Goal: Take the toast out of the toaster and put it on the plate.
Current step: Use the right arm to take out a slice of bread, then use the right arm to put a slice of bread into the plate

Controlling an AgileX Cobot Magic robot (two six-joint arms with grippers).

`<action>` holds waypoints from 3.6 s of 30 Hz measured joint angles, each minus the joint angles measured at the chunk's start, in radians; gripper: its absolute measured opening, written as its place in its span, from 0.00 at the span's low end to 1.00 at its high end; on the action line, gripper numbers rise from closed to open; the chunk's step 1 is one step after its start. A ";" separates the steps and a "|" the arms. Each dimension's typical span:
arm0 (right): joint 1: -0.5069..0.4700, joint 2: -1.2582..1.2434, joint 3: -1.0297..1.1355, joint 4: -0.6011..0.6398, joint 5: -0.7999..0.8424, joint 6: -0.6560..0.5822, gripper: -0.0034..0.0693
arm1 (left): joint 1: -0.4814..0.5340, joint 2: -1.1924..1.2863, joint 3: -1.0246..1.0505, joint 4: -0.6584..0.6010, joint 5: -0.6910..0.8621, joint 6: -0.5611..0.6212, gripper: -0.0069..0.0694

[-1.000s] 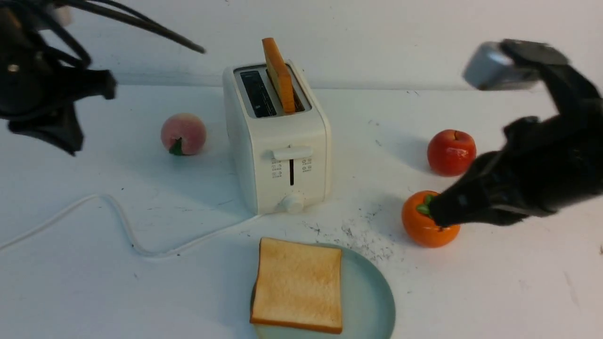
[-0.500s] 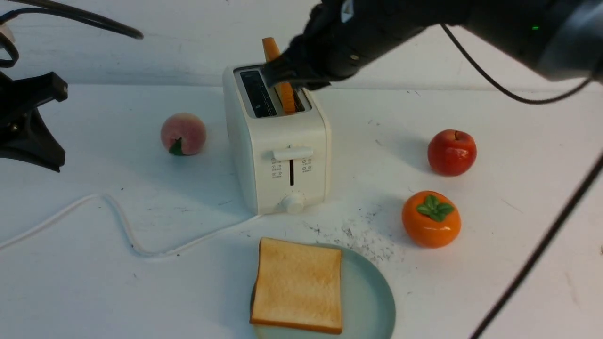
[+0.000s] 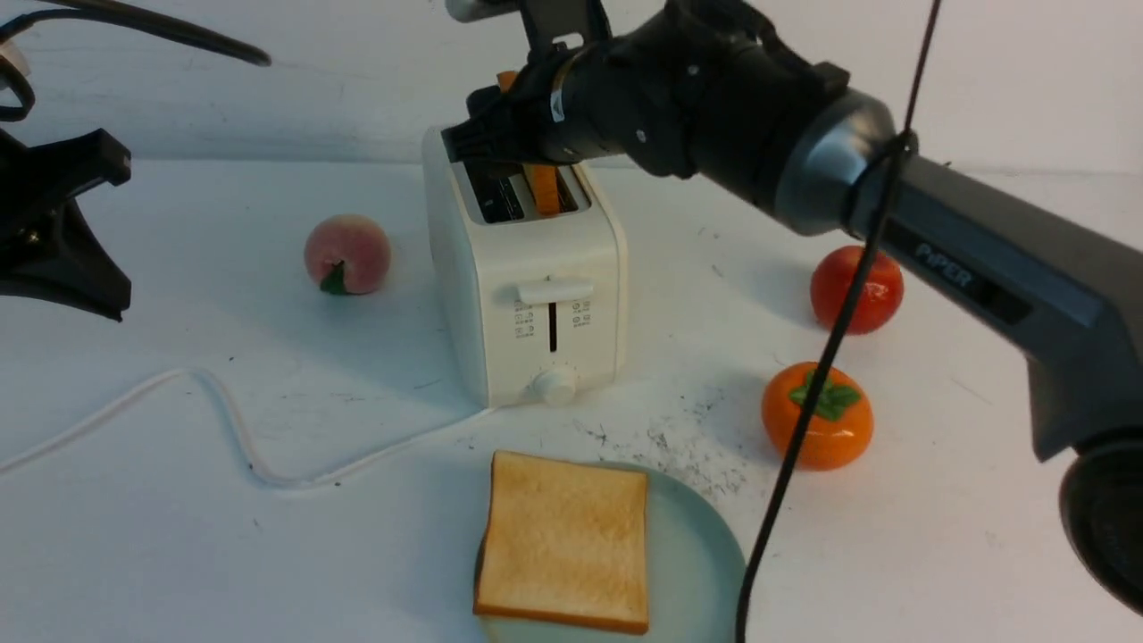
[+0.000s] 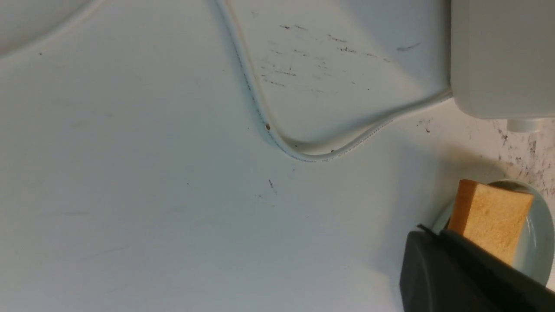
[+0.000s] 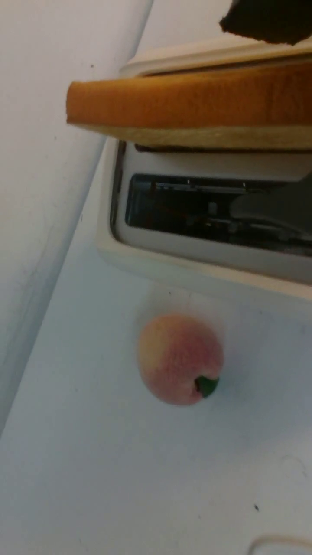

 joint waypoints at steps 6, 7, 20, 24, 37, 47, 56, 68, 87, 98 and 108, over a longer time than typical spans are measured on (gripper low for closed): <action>-0.009 0.058 -0.001 -0.069 -0.018 0.113 0.57 | 0.000 0.000 0.000 -0.010 0.000 0.000 0.07; -0.009 0.064 -0.001 -0.069 -0.022 0.124 0.53 | 0.000 0.000 0.000 -0.010 0.000 0.000 0.07; -0.009 0.055 -0.001 -0.084 -0.017 0.147 0.22 | 0.000 0.000 0.000 -0.011 0.000 0.000 0.09; -0.009 -0.039 -0.001 -0.068 0.015 0.147 0.22 | 0.000 0.000 0.000 -0.011 0.000 0.000 0.09; 0.030 -0.679 0.084 0.119 0.706 -0.176 0.22 | 0.000 0.000 0.000 -0.013 -0.001 0.001 0.10; 0.030 -1.114 0.862 0.448 0.539 -0.225 0.22 | 0.000 0.000 0.000 -0.036 -0.001 0.001 0.11; 0.030 -0.899 1.211 0.975 0.127 -0.582 0.22 | 0.000 0.000 0.000 -0.065 -0.002 0.001 0.12; -0.079 -0.578 0.987 1.223 0.225 -0.845 0.22 | 0.000 0.000 0.000 -0.069 -0.001 0.003 0.13; -0.175 -0.418 0.972 1.447 0.286 -1.068 0.22 | 0.000 0.000 0.000 -0.069 -0.001 0.003 0.14; -0.198 -0.415 0.972 1.415 0.274 -1.071 0.28 | 0.000 0.000 0.000 -0.069 -0.001 0.007 0.15; -0.198 -0.386 0.972 1.352 0.262 -1.071 0.59 | 0.000 0.000 0.000 -0.065 -0.001 0.031 0.16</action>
